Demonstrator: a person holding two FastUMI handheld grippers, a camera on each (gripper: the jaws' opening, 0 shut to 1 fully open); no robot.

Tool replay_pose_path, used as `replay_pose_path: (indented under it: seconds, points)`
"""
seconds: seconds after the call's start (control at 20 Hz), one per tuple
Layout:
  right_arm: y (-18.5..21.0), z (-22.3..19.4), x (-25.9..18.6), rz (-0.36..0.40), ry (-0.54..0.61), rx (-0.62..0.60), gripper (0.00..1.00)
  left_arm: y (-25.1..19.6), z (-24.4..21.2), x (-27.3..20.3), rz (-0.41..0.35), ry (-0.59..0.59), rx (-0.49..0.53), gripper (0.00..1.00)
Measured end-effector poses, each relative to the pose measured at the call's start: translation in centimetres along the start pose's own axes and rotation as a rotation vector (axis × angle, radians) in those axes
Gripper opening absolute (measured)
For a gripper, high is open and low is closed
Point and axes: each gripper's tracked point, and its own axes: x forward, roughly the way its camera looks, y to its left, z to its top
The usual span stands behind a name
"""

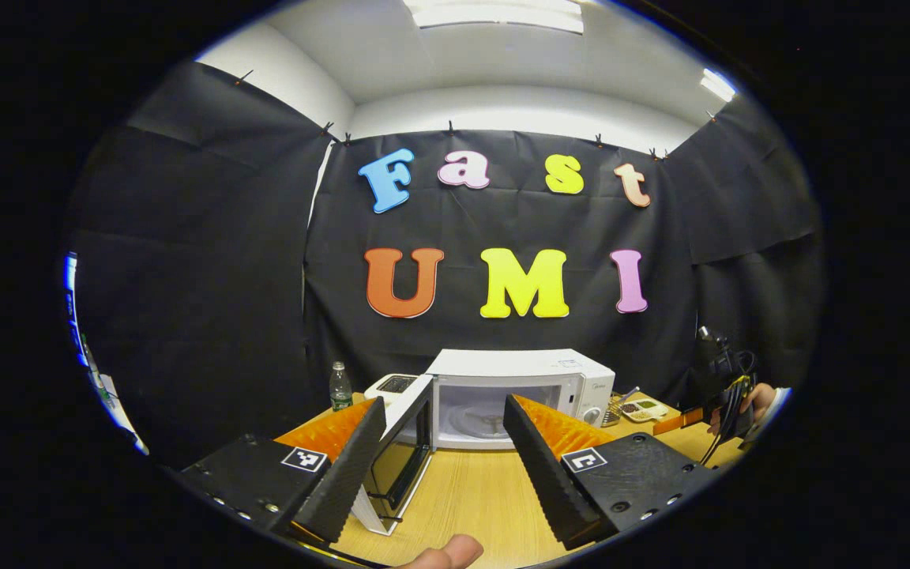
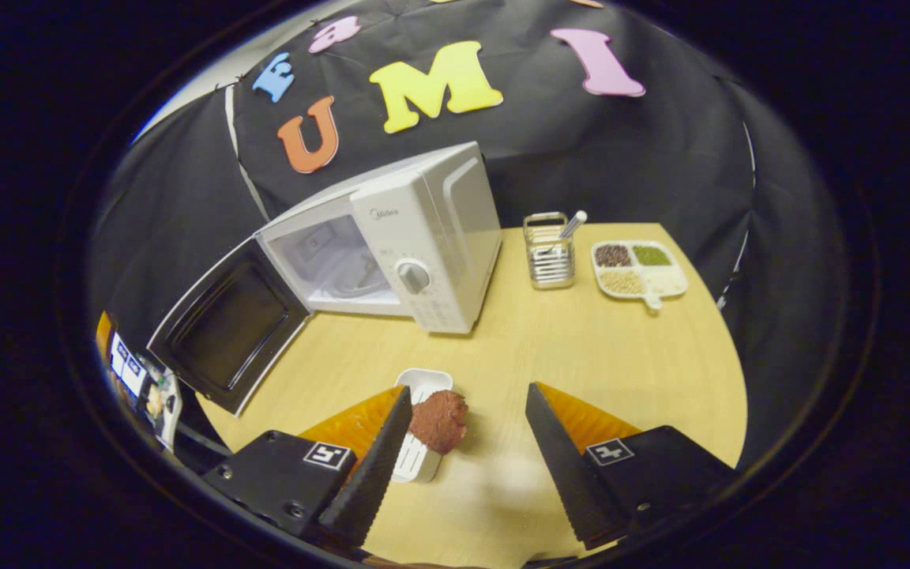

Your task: Open the microwave oven with the left hand, put the food in, and close the microwave oven.

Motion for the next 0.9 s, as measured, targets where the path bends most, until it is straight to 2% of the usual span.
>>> replay_pose_path:
  seconds: [0.05, 0.1, 0.15, 0.2, 0.25, 0.35, 0.4, 0.45, 0.5, 0.55, 0.6, 0.9]
  points:
    - [-0.1, -0.3, 0.6, 0.030, 0.033, 0.022, 0.81, -0.9, 0.2, 0.4, -0.010, -0.002, -0.009, 0.92]
    - [-0.1, -0.9, 1.3, 0.059, 0.065, 0.042, 0.79, -1.8, 0.4, 0.8, -0.025, -0.006, -0.007, 0.92]
    - [-0.1, -1.5, 1.9, 0.086, 0.098, 0.059, 0.79, -2.4, 0.6, 1.1, -0.033, -0.008, 0.000, 0.92]
    - [0.0, -2.0, 2.4, 0.116, 0.123, 0.077, 0.87, -3.0, 0.7, 1.6, -0.037, -0.013, 0.007, 0.92]
    - [0.2, -2.4, 3.0, 0.154, 0.145, 0.099, 0.74, -3.5, 0.7, 2.0, -0.041, -0.013, 0.010, 0.92]
    - [0.6, -3.3, 4.0, 0.229, 0.193, 0.201, 0.60, -4.7, 0.1, 2.5, -0.055, 0.011, -0.005, 0.92]
    - [1.4, -3.7, 4.0, 0.296, 0.228, 0.275, 0.41, -5.3, -0.3, 2.4, -0.069, 0.031, -0.020, 0.92]
    - [1.6, -3.2, 3.4, 0.330, 0.245, 0.339, 0.21, -5.6, -0.5, 2.4, -0.078, 0.045, -0.032, 0.92]
    - [2.1, -3.7, 3.7, 0.354, 0.250, 0.338, 0.14, -5.6, -0.3, 2.4, -0.082, 0.050, -0.040, 0.92]
    - [2.2, -3.3, 3.2, 0.357, 0.224, 0.316, 0.03, -5.6, -0.1, 2.4, -0.085, 0.047, -0.037, 0.92]
    - [2.3, -2.8, 2.2, 0.346, 0.191, 0.297, 0.12, -5.6, 0.1, 2.3, -0.085, 0.042, -0.030, 0.92]
    - [4.6, 0.6, -2.0, 0.223, -0.016, 0.090, 0.11, -4.7, -0.6, 2.2, -0.077, 0.038, 0.021, 0.92]
